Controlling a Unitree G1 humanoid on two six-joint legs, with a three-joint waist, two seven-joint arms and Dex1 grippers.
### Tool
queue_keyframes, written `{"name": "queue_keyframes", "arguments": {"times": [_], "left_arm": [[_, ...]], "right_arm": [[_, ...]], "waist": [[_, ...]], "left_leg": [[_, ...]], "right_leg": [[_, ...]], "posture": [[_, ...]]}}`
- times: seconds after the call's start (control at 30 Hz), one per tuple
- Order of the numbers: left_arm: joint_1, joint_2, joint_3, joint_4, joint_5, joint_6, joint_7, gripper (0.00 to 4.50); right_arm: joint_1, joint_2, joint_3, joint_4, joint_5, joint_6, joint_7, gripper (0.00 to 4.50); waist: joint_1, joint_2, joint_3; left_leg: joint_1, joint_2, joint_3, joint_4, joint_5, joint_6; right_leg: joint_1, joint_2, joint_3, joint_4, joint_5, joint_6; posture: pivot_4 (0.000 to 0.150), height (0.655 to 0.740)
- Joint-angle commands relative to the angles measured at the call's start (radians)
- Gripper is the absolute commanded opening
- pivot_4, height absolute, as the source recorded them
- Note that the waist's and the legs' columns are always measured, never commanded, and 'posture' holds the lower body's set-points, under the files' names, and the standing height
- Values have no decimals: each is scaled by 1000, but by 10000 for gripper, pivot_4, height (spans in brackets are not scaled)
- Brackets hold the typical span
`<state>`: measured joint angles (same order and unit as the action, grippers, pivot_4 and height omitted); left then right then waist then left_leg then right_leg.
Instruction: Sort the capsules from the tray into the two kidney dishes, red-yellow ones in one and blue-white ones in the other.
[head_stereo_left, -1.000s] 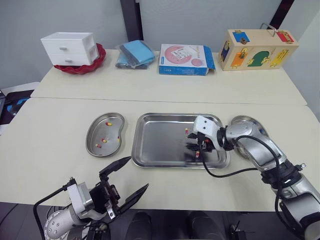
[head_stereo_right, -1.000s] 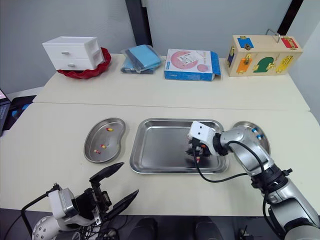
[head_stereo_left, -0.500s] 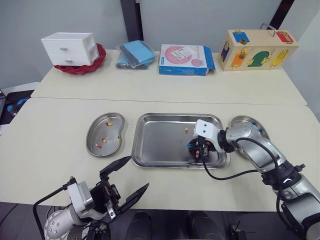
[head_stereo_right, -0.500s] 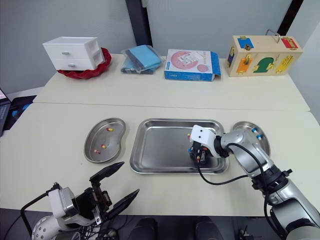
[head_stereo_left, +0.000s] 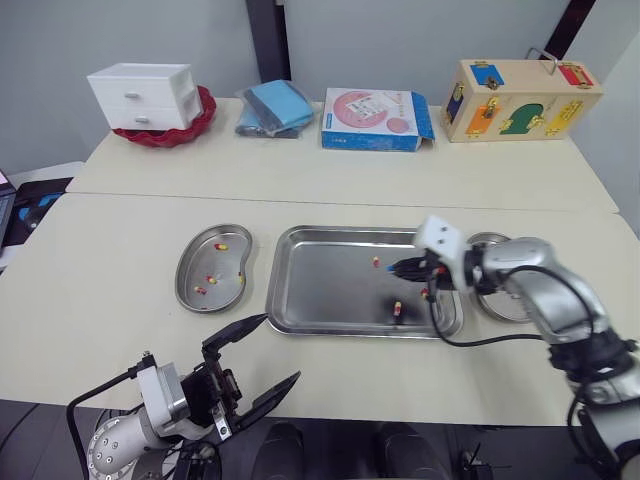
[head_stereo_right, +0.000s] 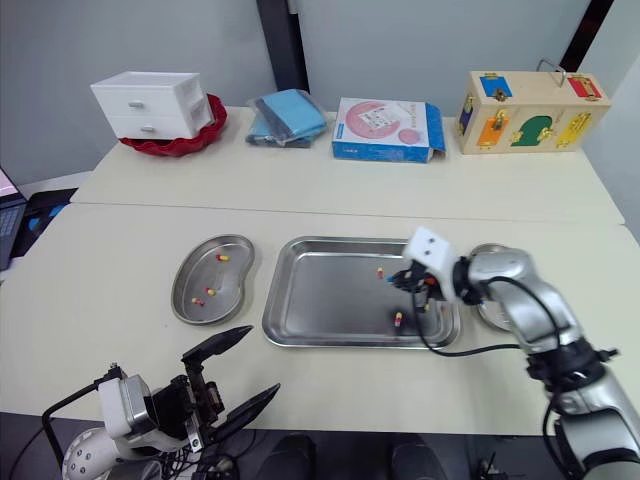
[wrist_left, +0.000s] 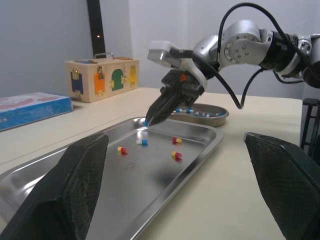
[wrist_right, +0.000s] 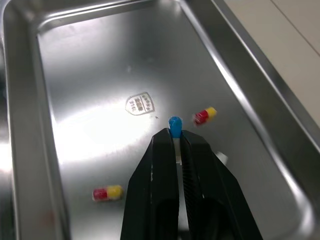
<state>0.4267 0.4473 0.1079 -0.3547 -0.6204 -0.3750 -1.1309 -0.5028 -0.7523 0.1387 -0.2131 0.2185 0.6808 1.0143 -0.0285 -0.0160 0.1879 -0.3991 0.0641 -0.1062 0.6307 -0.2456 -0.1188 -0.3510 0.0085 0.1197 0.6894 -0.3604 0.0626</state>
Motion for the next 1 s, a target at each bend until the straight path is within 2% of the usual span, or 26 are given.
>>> {"name": "queue_keyframes", "arguments": {"times": [0.03, 0.17, 0.33, 0.83, 0.87, 0.93, 1.0], "left_arm": [[-2, 43, 7, -46, -62, 7, -68, 45000], [-30, 71, 14, -54, -101, 30, -93, 45000], [-52, 83, 24, -65, -124, 64, -101, 45000], [-96, 108, 66, -93, -160, 145, -105, 45000], [-98, 105, 67, -89, -158, 146, -105, 45000], [-101, 100, 69, -84, -154, 147, -107, 45000], [-103, 96, 69, -82, -151, 148, -108, 45000]], "right_arm": [[133, -108, -199, -63, 69, -27, 43, 121], [296, -198, -332, -30, 72, -60, 44, 121], [421, -228, -431, 12, 64, -85, 14, 121], [431, -226, -414, 35, 69, -94, -39, 121], [430, -225, -414, 32, 71, -93, -39, 4867], [429, -223, -414, 30, 74, -92, -37, 7194], [432, -224, -414, 27, 77, -92, -35, 12302]], "waist": [[6, 0, 0], [-1, 0, 0], [-13, 1, 0], [-15, 1, 0], [-15, 1, 0], [-15, 1, 0], [-15, 1, 0]], "left_leg": [[-1, 0, -1, 0, 0, 0], [0, 0, 1, 0, 0, 0], [2, 0, 2, 0, 0, 0], [2, 0, 2, 0, 0, 0], [2, 0, 2, 0, 0, 0], [2, 0, 2, 0, 0, 0], [2, 0, 2, 0, 0, 0]], "right_leg": [[0, 0, -1, -1, 0, 0], [1, 0, 0, -1, 0, 0], [2, 0, 2, 0, 0, 0], [2, 0, 2, 0, 0, 0], [2, 0, 2, 0, 0, 0], [2, 0, 2, 0, 0, 0], [2, 0, 2, 0, 0, 0]], "posture": [[1500, 7400], [1500, 7400], [1500, 7400], [1500, 7400], [1500, 7400], [1500, 7400], [1500, 7400]]}}
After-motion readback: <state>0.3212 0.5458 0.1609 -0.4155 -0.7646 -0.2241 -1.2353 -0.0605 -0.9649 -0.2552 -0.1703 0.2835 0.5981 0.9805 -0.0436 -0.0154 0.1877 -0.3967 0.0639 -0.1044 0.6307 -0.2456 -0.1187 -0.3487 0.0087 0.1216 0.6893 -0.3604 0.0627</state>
